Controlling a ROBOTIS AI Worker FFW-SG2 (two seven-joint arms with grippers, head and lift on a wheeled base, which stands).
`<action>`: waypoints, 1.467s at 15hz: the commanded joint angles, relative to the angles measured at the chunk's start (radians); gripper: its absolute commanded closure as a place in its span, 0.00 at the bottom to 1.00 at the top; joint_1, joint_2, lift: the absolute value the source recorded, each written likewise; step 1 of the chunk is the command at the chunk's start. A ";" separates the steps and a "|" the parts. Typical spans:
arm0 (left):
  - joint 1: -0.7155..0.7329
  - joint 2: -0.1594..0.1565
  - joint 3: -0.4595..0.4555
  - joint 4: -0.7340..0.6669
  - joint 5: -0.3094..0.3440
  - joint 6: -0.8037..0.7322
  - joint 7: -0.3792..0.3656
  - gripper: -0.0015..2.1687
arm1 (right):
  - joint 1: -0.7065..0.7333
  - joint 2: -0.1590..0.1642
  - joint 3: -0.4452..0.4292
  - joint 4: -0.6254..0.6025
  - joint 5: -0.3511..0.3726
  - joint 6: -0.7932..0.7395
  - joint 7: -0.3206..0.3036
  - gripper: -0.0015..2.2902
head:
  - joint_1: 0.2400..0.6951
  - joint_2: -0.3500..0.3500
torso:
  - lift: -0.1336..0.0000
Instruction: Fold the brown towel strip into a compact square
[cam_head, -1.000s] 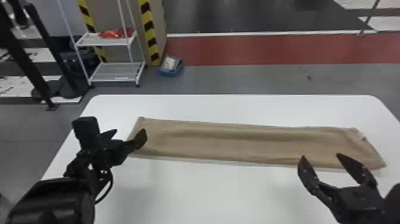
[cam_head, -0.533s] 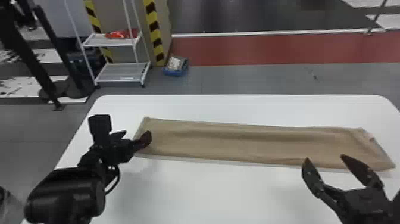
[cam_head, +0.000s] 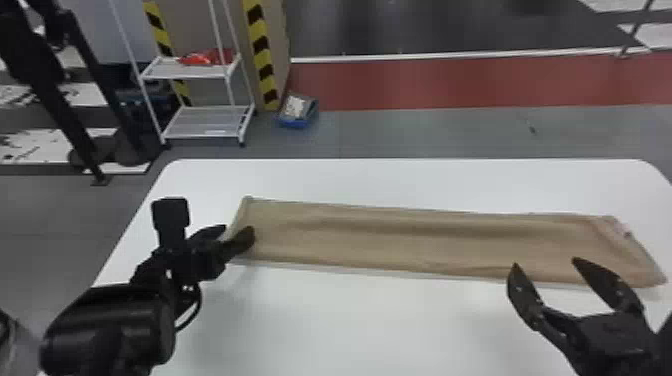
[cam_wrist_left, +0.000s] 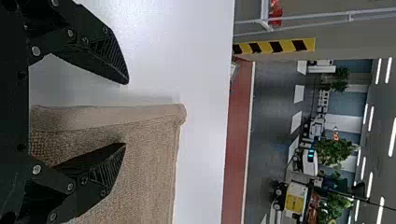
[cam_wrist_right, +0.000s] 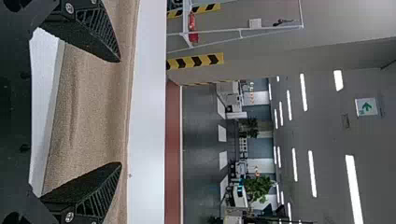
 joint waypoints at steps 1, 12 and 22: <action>0.007 0.000 0.001 -0.018 0.002 0.020 -0.005 0.43 | -0.005 0.000 0.004 0.001 0.000 0.005 0.000 0.04 | 1.00 0.63 | 0.13; 0.064 -0.017 0.012 -0.385 0.145 0.370 0.058 0.84 | -0.030 -0.012 -0.029 0.007 -0.027 0.011 -0.003 0.04 | 1.00 0.61 | 0.13; 0.021 -0.128 -0.389 -0.500 0.244 0.391 0.370 0.84 | -0.126 -0.049 -0.243 0.102 -0.121 0.060 -0.031 0.04 | 1.00 0.14 | 0.13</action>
